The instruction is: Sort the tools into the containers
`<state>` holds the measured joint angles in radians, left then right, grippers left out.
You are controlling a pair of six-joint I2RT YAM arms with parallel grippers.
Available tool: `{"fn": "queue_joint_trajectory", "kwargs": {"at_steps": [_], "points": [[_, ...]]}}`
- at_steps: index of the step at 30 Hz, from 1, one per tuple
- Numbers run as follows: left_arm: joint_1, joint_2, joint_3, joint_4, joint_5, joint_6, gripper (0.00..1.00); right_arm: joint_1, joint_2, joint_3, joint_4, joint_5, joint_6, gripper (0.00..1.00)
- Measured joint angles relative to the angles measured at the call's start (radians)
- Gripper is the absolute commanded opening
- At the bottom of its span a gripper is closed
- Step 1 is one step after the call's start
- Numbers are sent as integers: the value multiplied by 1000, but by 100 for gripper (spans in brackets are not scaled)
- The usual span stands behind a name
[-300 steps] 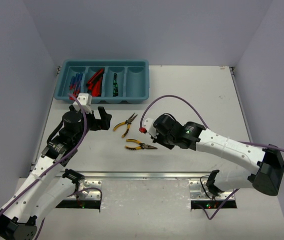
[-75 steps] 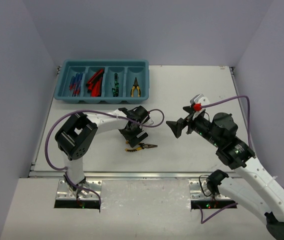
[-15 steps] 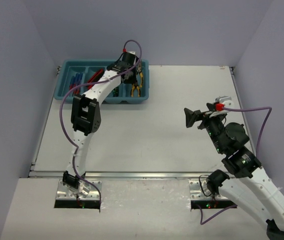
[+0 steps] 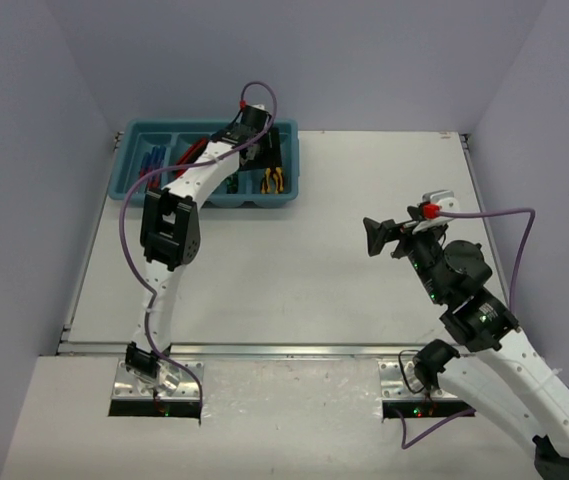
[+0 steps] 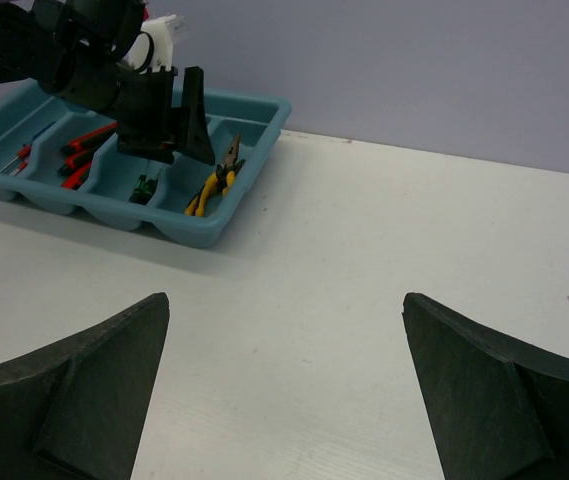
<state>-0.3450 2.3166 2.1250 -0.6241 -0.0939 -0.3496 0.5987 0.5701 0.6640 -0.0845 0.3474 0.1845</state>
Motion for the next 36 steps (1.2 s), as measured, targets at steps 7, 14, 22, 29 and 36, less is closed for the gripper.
{"fn": "queue_joint_trajectory", "kwargs": {"at_steps": [7,14,22,29,36], "points": [[-6,-199,-186,64,7,0,100,0,61,18,-28,-20,0,99],[-15,-993,-789,299,-167,-4,100,-1,184,200,-269,-15,39,99],[4,-1527,-1049,267,-483,33,100,0,179,326,-519,106,61,99],[5,-1701,-1254,147,-594,82,100,0,125,264,-609,242,113,99],[5,-1801,-1375,118,-594,68,100,0,32,159,-624,304,131,99]]}}
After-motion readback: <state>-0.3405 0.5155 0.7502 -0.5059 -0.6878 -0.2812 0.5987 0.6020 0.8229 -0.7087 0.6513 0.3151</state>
